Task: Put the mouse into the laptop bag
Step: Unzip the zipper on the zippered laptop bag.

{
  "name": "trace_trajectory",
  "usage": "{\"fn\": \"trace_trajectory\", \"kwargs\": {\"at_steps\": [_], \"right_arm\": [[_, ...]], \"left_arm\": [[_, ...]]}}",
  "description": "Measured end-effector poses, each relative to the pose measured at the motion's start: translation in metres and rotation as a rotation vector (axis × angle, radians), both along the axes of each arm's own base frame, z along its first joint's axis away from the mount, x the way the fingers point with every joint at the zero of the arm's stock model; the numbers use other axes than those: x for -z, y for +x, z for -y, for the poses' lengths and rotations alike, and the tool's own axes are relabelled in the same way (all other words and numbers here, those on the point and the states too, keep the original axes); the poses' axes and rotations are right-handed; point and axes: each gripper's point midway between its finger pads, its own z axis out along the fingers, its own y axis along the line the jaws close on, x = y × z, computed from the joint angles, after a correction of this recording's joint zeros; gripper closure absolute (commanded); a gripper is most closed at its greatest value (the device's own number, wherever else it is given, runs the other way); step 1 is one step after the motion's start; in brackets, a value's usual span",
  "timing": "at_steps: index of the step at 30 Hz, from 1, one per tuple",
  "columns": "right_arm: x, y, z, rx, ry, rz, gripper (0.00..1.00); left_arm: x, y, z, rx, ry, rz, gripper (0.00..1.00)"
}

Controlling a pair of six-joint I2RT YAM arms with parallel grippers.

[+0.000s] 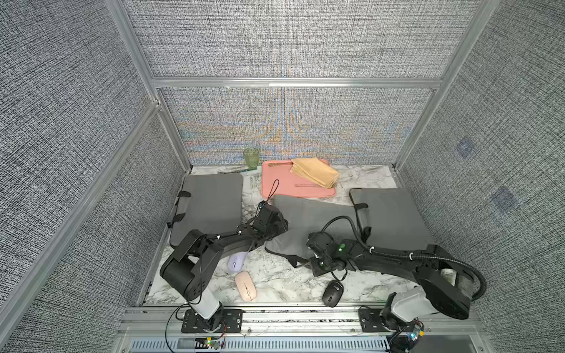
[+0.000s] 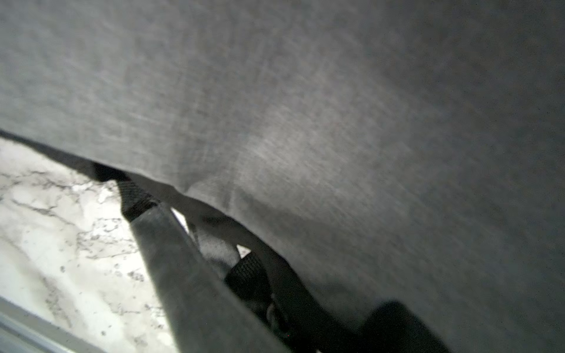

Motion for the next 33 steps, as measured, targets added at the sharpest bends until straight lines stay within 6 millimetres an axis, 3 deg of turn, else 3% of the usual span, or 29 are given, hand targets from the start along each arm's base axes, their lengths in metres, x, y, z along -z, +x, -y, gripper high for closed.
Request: {"fn": "trace_trajectory", "kwargs": {"at_steps": [3,18,28,33], "right_arm": [[-0.003,-0.004,-0.008,-0.023,0.037,-0.014,1.0],[-0.033,0.004,-0.026,-0.08,0.187,-0.013,1.0],[-0.051,-0.018,-0.049,-0.19,0.333,-0.141,1.0],[-0.048,-0.025,-0.053,-0.215,0.338,-0.195,1.0]], "left_arm": [[0.0,0.008,-0.006,-0.033,-0.018,-0.002,0.66],[-0.034,0.02,-0.056,-0.142,-0.013,0.122,0.72],[-0.021,0.02,-0.063,-0.115,0.049,0.132,0.73],[-0.015,0.025,-0.062,-0.104,0.063,0.132,0.73]]}}
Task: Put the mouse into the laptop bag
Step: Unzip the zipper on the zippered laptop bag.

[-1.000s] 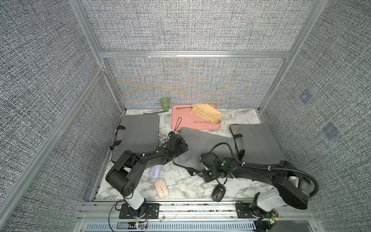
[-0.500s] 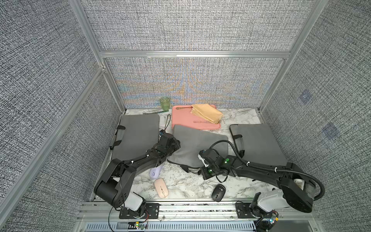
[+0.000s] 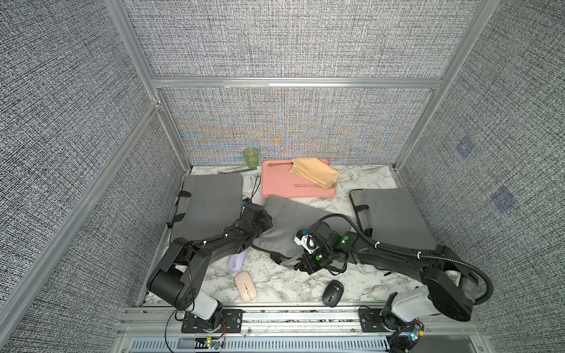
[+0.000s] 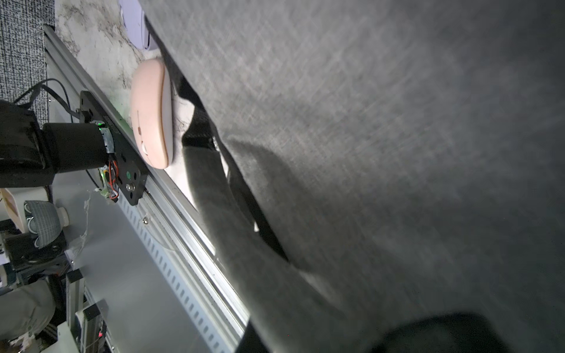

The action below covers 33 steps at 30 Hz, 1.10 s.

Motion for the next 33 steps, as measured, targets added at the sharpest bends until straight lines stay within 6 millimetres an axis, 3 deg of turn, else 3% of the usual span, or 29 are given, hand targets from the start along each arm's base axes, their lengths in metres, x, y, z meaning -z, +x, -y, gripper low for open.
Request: {"fn": "trace_trajectory", "kwargs": {"at_steps": [1,4,6,14,21,25,26,33], "right_arm": [[0.001,-0.001,0.0,-0.003,0.002,-0.007,1.0],[0.004,0.0,0.002,0.003,-0.01,-0.014,1.0],[0.009,0.004,0.007,0.022,-0.039,-0.007,1.0],[0.025,0.022,0.026,0.073,-0.194,0.047,1.0],[0.03,0.021,0.049,0.111,-0.27,0.025,1.0],[0.026,0.022,0.053,0.138,-0.248,-0.013,1.0],[0.024,0.024,0.054,0.148,-0.234,-0.027,1.0],[0.01,0.046,0.056,0.217,-0.206,-0.008,1.0]], "left_arm": [[0.0,0.002,0.001,0.005,0.0,0.004,0.65],[-0.005,0.008,0.006,0.023,-0.007,0.026,0.21],[-0.015,0.014,0.006,0.007,-0.029,0.058,0.06],[-0.063,-0.001,0.02,0.072,-0.148,0.117,0.02],[-0.037,-0.064,0.026,0.138,-0.164,0.015,0.03],[-0.031,-0.089,0.021,0.144,-0.16,-0.003,0.03],[-0.031,-0.093,0.017,0.135,-0.157,-0.003,0.07],[-0.024,-0.098,-0.014,0.034,-0.08,0.028,0.88]]}}
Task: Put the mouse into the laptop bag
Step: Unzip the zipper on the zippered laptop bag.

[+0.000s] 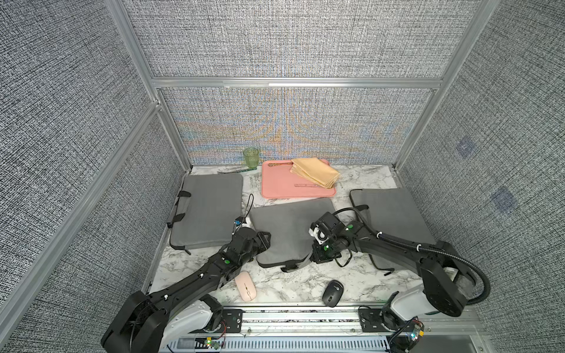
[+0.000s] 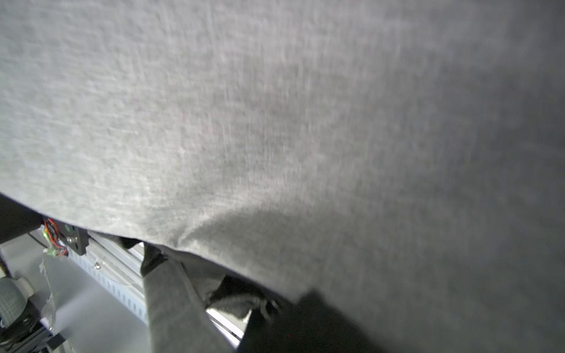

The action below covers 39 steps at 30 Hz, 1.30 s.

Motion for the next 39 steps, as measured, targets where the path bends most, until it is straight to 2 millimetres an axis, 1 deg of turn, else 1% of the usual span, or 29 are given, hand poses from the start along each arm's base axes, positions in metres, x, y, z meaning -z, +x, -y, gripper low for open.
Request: {"fn": "trace_trajectory", "kwargs": {"at_steps": [1,2,5,7,10,13,15,16,18,21,23,25,28,31,33,35,37,39], "right_arm": [[-0.002,0.001,0.001,0.002,-0.004,0.007,1.0],[-0.006,0.002,0.002,0.004,-0.009,0.011,1.0],[-0.014,0.007,0.004,0.009,-0.033,0.031,1.0],[-0.021,0.014,0.002,0.014,-0.051,0.051,1.0],[-0.029,0.029,0.005,0.038,-0.118,0.09,1.0],[-0.05,0.045,0.01,0.076,-0.161,0.179,1.0],[-0.067,0.052,0.009,0.092,-0.161,0.235,1.0],[-0.072,0.053,0.006,0.093,-0.156,0.253,1.0],[-0.076,0.053,-0.003,0.08,-0.145,0.27,1.0],[-0.072,0.051,-0.019,0.046,-0.135,0.274,1.0],[-0.071,0.055,-0.027,0.029,-0.125,0.281,1.0],[-0.07,0.06,-0.033,0.026,-0.115,0.295,1.0],[-0.063,0.066,-0.038,0.018,-0.111,0.306,1.0],[-0.048,0.069,-0.036,0.023,-0.134,0.292,1.0],[-0.036,0.067,-0.029,0.029,-0.165,0.276,1.0],[-0.025,0.063,-0.02,0.035,-0.199,0.262,1.0],[-0.016,0.058,-0.011,0.041,-0.231,0.254,1.0],[-0.013,0.052,-0.004,0.036,-0.264,0.259,1.0]], "left_arm": [[-0.001,0.002,0.0,-0.002,0.01,0.001,0.97],[-0.002,0.005,0.002,-0.002,0.013,0.002,1.0],[-0.001,0.01,0.004,-0.004,0.025,-0.003,1.0],[-0.002,0.012,0.002,-0.022,0.029,-0.002,1.0],[-0.009,0.011,-0.003,-0.052,0.008,0.015,1.0],[-0.016,0.007,-0.007,-0.064,-0.021,0.037,1.0],[-0.022,0.002,-0.01,-0.072,-0.051,0.049,1.0],[-0.026,-0.001,-0.013,-0.078,-0.063,0.056,1.0],[-0.035,-0.008,-0.022,-0.099,-0.086,0.079,1.0],[-0.052,-0.019,-0.04,-0.134,-0.105,0.133,1.0],[-0.063,-0.025,-0.049,-0.155,-0.126,0.174,1.0],[-0.067,-0.03,-0.059,-0.176,-0.137,0.202,1.0],[-0.057,-0.035,-0.063,-0.182,-0.132,0.195,1.0],[-0.034,-0.034,-0.057,-0.164,-0.084,0.141,1.0],[-0.015,-0.032,-0.042,-0.121,-0.043,0.087,1.0],[-0.002,-0.031,-0.023,-0.073,-0.011,0.048,1.0],[0.008,-0.029,-0.004,-0.032,0.019,0.019,1.0],[0.015,-0.025,0.011,-0.011,0.037,0.003,1.0]]}}
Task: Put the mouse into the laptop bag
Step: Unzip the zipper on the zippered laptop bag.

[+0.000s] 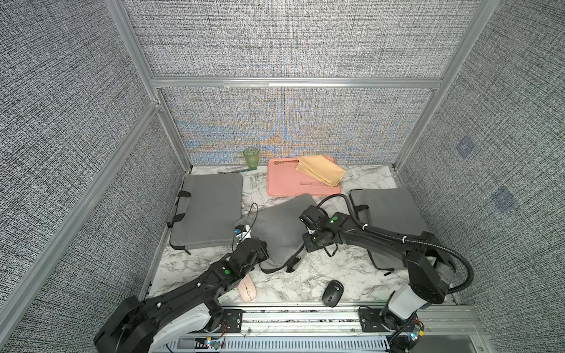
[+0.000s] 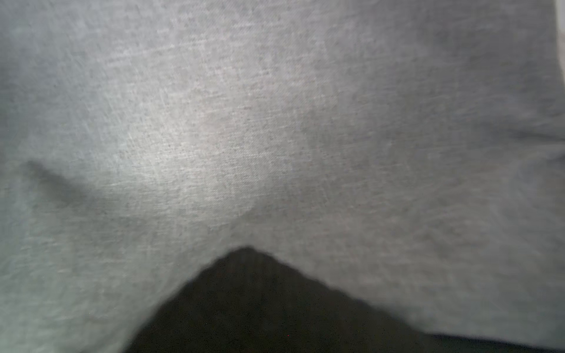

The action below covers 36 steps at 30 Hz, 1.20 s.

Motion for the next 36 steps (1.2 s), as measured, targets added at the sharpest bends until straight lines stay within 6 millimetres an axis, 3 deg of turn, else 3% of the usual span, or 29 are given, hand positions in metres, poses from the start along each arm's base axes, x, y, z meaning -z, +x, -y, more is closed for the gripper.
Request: {"fn": "trace_trajectory", "kwargs": {"at_steps": [7,14,21,26,27,28,29,31,36], "right_arm": [[0.007,-0.044,-0.009,-0.138,-0.108,-0.032,1.0],[0.015,-0.078,-0.021,-0.216,-0.067,-0.147,1.0],[0.024,-0.053,-0.008,-0.107,-0.025,-0.185,1.0],[0.025,-0.026,-0.002,-0.04,0.003,-0.146,1.0],[0.024,-0.023,-0.003,-0.038,0.007,-0.144,1.0],[0.023,-0.019,-0.003,-0.031,0.012,-0.14,1.0],[0.021,-0.015,-0.004,-0.027,0.016,-0.136,1.0],[0.02,-0.009,-0.003,-0.011,0.012,-0.128,1.0],[0.031,-0.01,0.024,0.061,-0.045,-0.146,1.0]], "left_arm": [[0.002,0.023,0.021,-0.044,-0.005,0.019,1.0],[-0.005,0.027,0.023,-0.061,-0.026,0.045,1.0],[-0.023,0.019,0.013,-0.069,-0.069,0.071,1.0],[-0.04,0.004,-0.016,-0.129,-0.112,0.104,1.0],[-0.042,0.001,-0.02,-0.132,-0.122,0.109,0.95],[-0.045,-0.004,-0.024,-0.131,-0.131,0.115,0.71],[-0.048,-0.007,-0.028,-0.133,-0.139,0.121,0.41],[-0.053,-0.013,-0.034,-0.131,-0.147,0.126,0.0],[-0.068,-0.021,-0.042,-0.108,-0.142,0.15,0.01]]}}
